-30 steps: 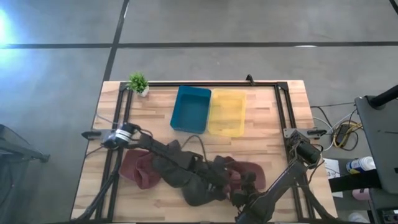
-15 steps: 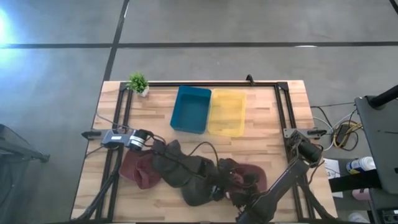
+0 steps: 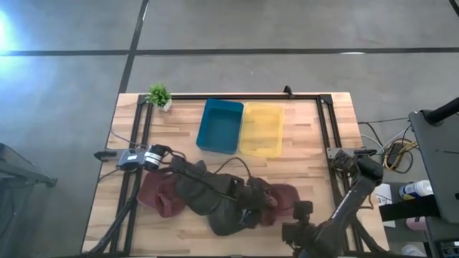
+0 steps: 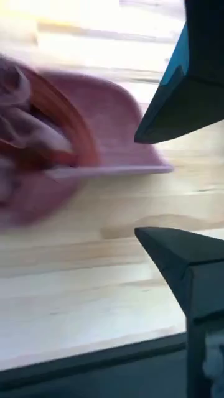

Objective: Pick & Place hat
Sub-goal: Put the right red cap into the yellow bin

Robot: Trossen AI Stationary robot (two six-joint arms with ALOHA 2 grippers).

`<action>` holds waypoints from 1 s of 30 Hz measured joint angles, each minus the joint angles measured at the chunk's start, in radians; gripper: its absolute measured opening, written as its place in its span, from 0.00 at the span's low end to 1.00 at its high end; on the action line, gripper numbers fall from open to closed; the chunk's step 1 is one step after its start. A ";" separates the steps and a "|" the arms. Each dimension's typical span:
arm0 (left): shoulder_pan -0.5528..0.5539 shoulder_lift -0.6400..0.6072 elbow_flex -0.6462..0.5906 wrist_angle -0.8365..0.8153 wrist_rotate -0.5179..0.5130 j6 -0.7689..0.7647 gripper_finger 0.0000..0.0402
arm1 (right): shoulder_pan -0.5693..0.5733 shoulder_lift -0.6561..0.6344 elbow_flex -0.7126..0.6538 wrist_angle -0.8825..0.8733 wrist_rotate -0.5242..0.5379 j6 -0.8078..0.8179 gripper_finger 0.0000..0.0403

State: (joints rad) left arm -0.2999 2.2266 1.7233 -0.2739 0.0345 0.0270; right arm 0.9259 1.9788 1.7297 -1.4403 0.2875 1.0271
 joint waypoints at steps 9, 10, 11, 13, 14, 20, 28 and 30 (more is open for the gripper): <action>-0.017 -0.058 -0.007 -0.011 -0.069 -0.005 0.19 | -0.088 -0.114 -0.141 0.104 0.282 0.330 0.54; -0.020 -0.065 -0.018 -0.022 -0.076 -0.006 0.19 | -0.098 -0.126 -0.174 0.157 0.300 0.342 0.53; -0.024 -0.073 -0.035 -0.026 -0.087 -0.012 0.19 | -0.109 -0.137 -0.207 0.216 0.308 0.342 0.53; -0.033 -0.077 -0.077 0.012 -0.117 -0.027 0.19 | -0.130 -0.160 -0.270 0.325 0.306 0.317 0.52; -0.036 -0.075 -0.106 0.053 -0.136 -0.037 0.19 | -0.141 -0.171 -0.296 0.379 0.298 0.301 0.52; -0.031 -0.071 -0.259 0.265 -0.179 -0.109 0.19 | -0.192 -0.186 -0.412 0.544 0.262 0.236 0.50; -0.036 -0.087 -0.335 0.256 -0.186 -0.141 0.19 | -0.247 -0.186 -0.580 0.593 0.135 0.306 0.48; -0.040 -0.094 -0.338 0.246 -0.190 -0.141 0.19 | -0.253 -0.186 -0.622 0.606 0.103 0.336 0.48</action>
State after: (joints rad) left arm -0.3397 2.1324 1.3849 -0.0276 -0.1555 -0.1143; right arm 0.6732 1.7931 1.1075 -0.8343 0.3902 1.3629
